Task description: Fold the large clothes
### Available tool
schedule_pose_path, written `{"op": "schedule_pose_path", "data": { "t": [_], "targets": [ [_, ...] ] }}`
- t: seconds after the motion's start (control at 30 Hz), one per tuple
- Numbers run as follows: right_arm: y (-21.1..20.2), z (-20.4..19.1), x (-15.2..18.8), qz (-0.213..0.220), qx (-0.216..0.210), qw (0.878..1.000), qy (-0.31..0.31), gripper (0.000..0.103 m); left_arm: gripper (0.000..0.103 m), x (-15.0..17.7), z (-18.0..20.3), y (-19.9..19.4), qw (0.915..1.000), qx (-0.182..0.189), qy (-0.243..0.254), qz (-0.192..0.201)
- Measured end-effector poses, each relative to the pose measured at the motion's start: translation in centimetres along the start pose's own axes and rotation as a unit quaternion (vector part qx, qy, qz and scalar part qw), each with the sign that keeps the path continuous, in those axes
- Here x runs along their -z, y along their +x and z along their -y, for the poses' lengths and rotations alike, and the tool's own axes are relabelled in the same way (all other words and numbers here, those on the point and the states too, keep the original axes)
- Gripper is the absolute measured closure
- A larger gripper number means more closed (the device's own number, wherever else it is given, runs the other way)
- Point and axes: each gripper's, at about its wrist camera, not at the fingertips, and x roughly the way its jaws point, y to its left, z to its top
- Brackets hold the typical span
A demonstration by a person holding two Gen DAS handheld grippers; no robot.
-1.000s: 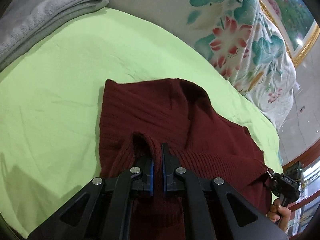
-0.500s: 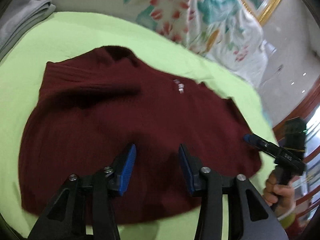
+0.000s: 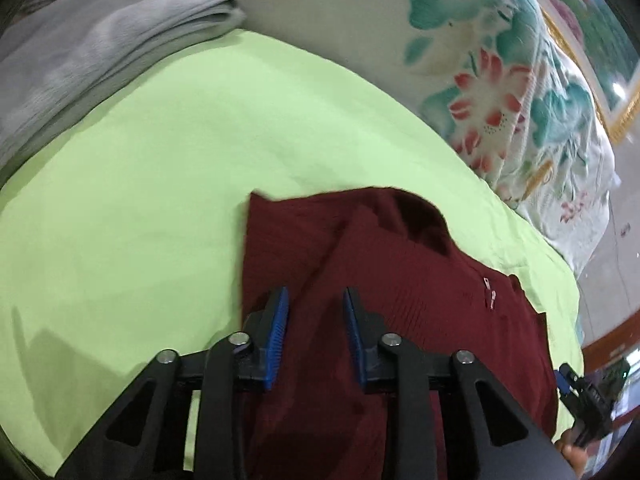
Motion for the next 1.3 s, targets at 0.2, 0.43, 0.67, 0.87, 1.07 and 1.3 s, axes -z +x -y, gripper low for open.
{"op": "schedule_pose_path", "data": {
  "t": [0.2,0.43,0.67,0.87,1.07,1.3],
  "targets": [
    [-2.3,-2.2,3.4,0.009,-0.04,0.999,-0.001,0.051,0.061,6.0,-0.6,-5.8,0.9984,0.049,-0.021,0.019],
    [-3.9,-4.8,6.9,0.022,-0.054,0.998,-0.013,0.051,0.043,13.5,0.0,-9.5,0.9936,0.104,-0.044,0.0],
    [-6.4,-6.6,7.0,0.051,-0.037,0.997,-0.045,0.051,0.038,16.9,-0.4,-8.9,0.9921,0.104,-0.06,-0.036],
    [-2.8,-8.8,7.1,-0.019,-0.081,0.993,-0.086,0.051,0.037,16.6,-0.7,-8.5,0.9906,0.108,-0.075,-0.037],
    [0.6,-5.3,4.3,-0.024,-0.002,0.999,-0.046,0.053,0.036,15.3,-1.3,-7.9,0.9875,0.116,-0.098,-0.04],
    [-2.1,-6.3,1.5,0.039,-0.013,0.999,-0.021,0.051,0.029,13.5,-1.3,-6.4,0.986,0.104,-0.127,-0.028]
  ]
}}
